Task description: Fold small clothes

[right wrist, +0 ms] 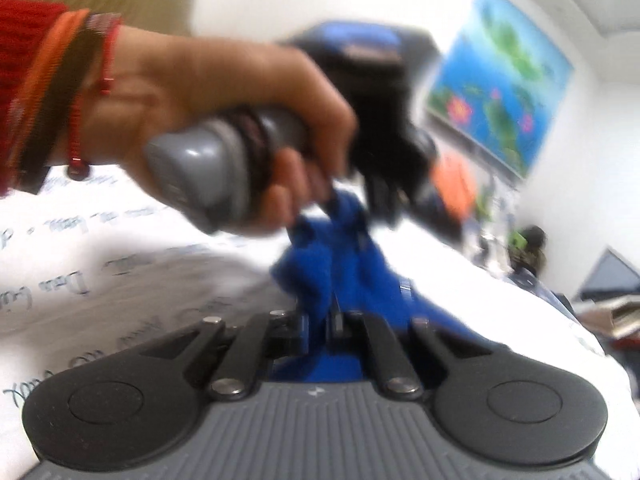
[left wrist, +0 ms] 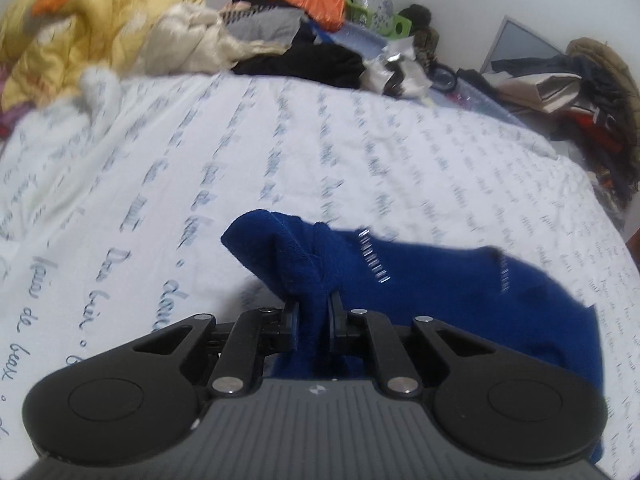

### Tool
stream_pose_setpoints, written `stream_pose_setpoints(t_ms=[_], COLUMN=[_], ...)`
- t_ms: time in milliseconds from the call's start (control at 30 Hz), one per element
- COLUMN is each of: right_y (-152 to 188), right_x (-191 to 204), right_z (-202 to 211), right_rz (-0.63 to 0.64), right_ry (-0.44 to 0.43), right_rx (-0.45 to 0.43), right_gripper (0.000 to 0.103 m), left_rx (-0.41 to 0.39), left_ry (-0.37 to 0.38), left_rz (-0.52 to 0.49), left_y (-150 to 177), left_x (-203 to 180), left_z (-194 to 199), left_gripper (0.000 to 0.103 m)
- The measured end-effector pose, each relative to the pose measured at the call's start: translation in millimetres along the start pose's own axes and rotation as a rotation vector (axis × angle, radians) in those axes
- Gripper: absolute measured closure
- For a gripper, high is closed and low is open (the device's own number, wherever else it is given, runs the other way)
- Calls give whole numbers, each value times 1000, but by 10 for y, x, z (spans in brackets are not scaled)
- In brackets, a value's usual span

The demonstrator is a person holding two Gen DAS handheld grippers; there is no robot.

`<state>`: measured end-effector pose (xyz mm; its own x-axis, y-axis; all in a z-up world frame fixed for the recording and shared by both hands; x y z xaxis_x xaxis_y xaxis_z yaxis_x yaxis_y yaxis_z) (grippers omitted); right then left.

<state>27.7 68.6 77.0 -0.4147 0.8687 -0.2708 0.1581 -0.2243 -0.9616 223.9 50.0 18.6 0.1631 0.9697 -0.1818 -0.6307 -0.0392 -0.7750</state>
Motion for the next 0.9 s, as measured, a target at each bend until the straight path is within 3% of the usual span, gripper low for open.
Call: stream_pose_setpoints(t_ms=[200, 433, 633, 900], right_y=[50, 282, 587, 1054], right_x=[-648, -1192, -1578, -1967], right_z=[273, 583, 712, 898], right_rz=[-111, -181, -239, -438], right_ry=[123, 242, 328, 379], right_rx=[-21, 1, 47, 135], right_gripper=[97, 97, 97, 97], left_rx=[-44, -76, -53, -24], left_ry=[15, 76, 117, 122], left_rz=[-51, -165, -245, -372], left_y=[-184, -149, 40, 442], left_x=[-655, -1577, -2247, -2938], left_z=[107, 71, -160, -526], left_gripper=[89, 89, 89, 89])
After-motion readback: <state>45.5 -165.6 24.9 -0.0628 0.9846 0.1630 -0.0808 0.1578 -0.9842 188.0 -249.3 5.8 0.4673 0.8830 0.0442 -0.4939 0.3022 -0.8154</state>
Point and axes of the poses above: each gripper's, at about its wrist camera, not at the fingertips, and z roughly against the way its jaws point, x to its left, y to its underside, the point moved 6 cm from there along -z, roughly the way its jaws point, and after that the axes turned 10 degrees about -x, right-handed, at the moved point
